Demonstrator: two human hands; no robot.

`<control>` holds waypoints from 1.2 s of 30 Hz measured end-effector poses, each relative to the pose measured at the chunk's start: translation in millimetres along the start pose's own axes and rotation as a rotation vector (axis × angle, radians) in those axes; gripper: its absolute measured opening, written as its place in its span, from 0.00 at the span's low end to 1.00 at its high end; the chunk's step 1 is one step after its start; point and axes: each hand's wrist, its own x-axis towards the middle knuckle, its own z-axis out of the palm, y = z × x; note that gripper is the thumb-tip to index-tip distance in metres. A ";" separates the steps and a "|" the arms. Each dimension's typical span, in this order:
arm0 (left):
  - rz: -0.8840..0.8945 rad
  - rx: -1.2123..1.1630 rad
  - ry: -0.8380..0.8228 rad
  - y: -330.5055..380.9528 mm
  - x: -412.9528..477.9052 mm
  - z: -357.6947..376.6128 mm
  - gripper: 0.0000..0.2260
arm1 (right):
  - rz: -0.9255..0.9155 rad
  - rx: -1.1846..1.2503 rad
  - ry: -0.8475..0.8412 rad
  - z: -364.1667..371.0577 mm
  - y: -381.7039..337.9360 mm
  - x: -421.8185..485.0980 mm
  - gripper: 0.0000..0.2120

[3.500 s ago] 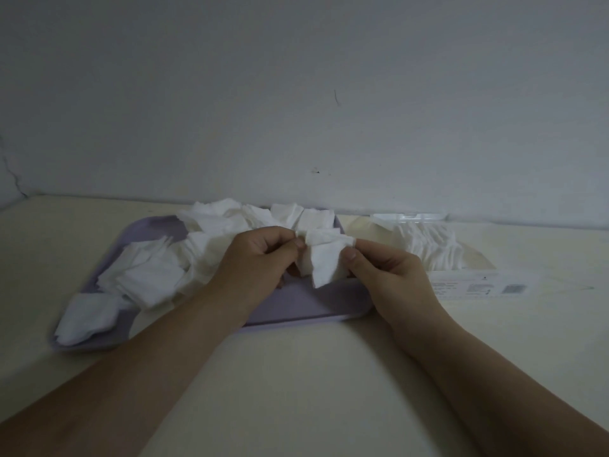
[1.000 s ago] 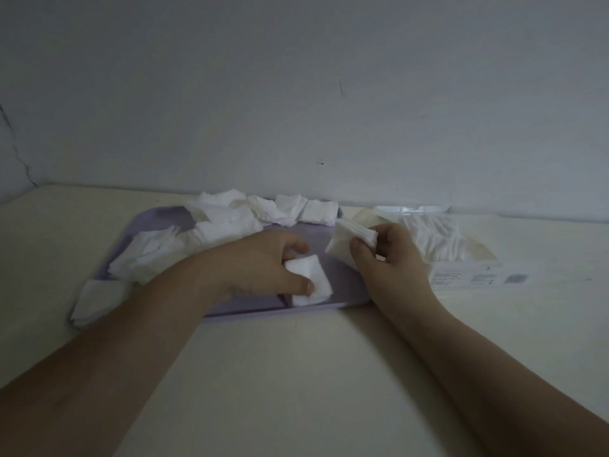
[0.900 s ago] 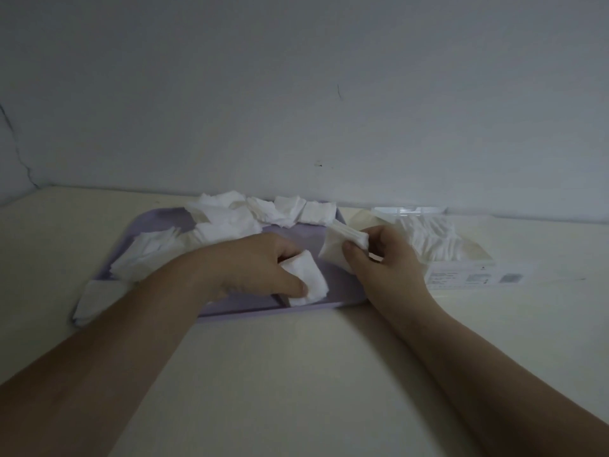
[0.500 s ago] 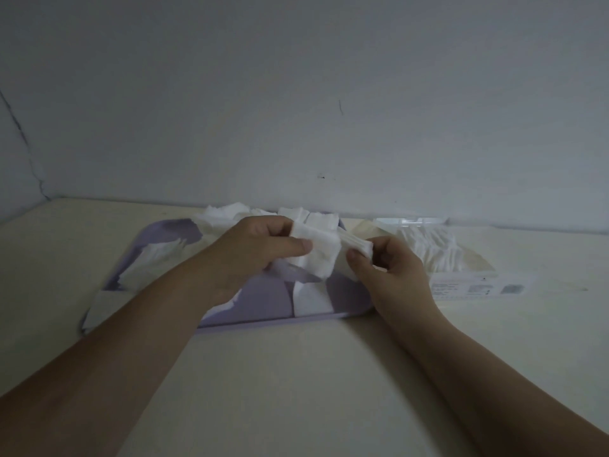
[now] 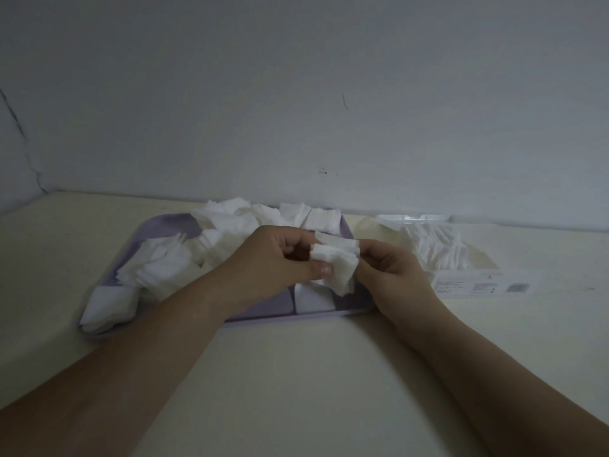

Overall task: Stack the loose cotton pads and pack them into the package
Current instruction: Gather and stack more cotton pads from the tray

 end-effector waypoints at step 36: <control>-0.105 -0.169 0.097 9.5 -5.1 14.7 0.11 | -0.009 0.034 0.016 -0.7 2.5 0.8 0.10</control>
